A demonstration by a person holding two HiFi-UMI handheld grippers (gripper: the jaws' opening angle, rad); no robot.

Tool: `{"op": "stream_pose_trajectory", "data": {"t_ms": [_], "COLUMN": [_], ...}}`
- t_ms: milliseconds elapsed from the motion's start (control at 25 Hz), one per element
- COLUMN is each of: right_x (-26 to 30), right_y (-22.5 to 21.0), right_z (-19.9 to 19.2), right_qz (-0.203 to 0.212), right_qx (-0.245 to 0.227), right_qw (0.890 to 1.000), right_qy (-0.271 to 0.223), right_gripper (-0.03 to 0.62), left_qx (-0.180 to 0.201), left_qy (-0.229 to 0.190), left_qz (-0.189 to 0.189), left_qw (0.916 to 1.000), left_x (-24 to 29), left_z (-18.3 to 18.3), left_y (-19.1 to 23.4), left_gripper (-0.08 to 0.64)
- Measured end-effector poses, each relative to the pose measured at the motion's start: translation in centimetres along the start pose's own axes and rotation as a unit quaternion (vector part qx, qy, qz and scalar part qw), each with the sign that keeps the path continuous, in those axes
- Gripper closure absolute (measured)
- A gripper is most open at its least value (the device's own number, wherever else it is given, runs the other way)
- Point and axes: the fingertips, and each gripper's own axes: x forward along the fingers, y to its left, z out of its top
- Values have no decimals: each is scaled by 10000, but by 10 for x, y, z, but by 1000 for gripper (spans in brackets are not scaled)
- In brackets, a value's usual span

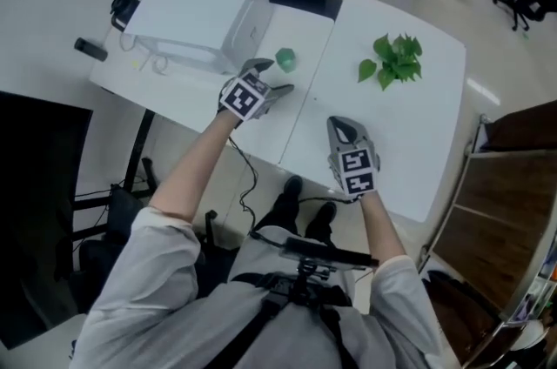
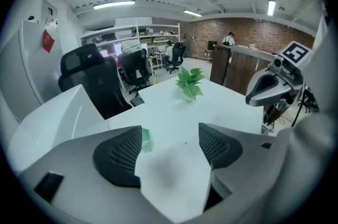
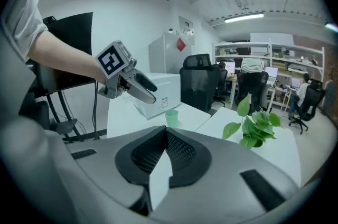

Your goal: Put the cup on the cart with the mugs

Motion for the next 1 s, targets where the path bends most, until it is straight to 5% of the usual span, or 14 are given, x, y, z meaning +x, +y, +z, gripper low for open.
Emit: {"op": "stream_pose_trajectory", "data": {"t_ms": [440,1000], "right_x": [108,175], "right_y": [-37,-56], "right_z": [2,-11], "right_qz": [-200,-223], "right_qx": [49,46], "right_qw": [9983,9952], "right_qy": [543,947], "right_gripper": [583,583], "left_qx": [-104,-449], "left_qy": [784,1260], "left_qz": [-565,-956], "left_qw": [9953,9864], "left_x": [82,154], "left_z": [-20,-42], "left_y": [45,61], "left_gripper": [106,101]}}
